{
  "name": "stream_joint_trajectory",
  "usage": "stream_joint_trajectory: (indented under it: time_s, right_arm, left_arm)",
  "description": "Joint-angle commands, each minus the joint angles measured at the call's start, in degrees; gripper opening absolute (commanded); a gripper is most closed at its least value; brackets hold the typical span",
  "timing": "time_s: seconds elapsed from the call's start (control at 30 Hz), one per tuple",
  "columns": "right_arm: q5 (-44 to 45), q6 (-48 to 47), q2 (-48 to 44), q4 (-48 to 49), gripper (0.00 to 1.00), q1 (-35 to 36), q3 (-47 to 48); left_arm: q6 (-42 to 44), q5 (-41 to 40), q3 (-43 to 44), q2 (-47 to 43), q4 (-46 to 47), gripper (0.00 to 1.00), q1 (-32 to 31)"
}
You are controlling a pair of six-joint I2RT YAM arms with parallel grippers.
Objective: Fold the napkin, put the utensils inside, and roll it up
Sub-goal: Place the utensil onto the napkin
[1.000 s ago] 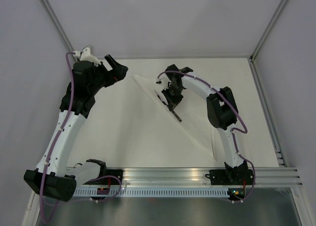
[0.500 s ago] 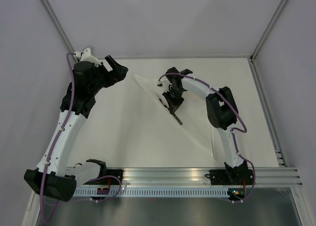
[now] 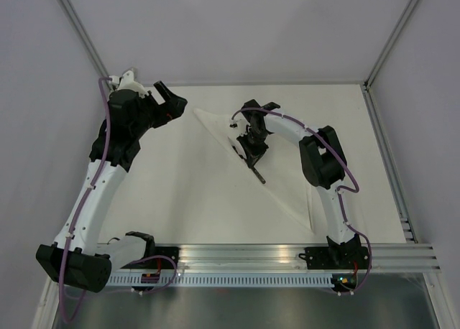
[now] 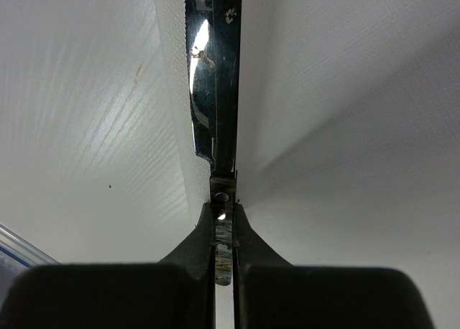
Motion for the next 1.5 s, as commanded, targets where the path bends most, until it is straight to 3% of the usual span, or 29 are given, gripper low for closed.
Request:
stream_joint_trajectory:
  time_s: [0.0, 0.93, 1.03, 1.27, 1.47]
  right_arm:
    - [2.18, 3.26, -0.88, -2.01, 0.0, 0.28, -0.03]
    - [4.55, 1.07, 0.17, -0.34, 0.01, 0.99, -1.7]
    - [4.64, 1.07, 0.26, -0.34, 0.06, 0.99, -1.61]
    - [4.2, 0.89, -0.53, -0.87, 0.4, 0.99, -0.82]
    - [2.88, 0.89, -2.46, -2.09, 0.53, 0.73, 1.9]
  left_arm:
    - [0.61, 1.17, -0.49, 0.07, 2.22, 1.0, 0.36]
    - [0.78, 1.79, -0.93, 1.21, 2.92, 1.0, 0.63]
    - [0.87, 1.96, -0.93, 1.3, 3.01, 1.0, 0.71]
    - [1.13, 2.31, -1.02, 1.3, 3.01, 1.0, 0.8]
    - [1.75, 4.77, -1.45, 1.13, 4.24, 1.0, 0.89]
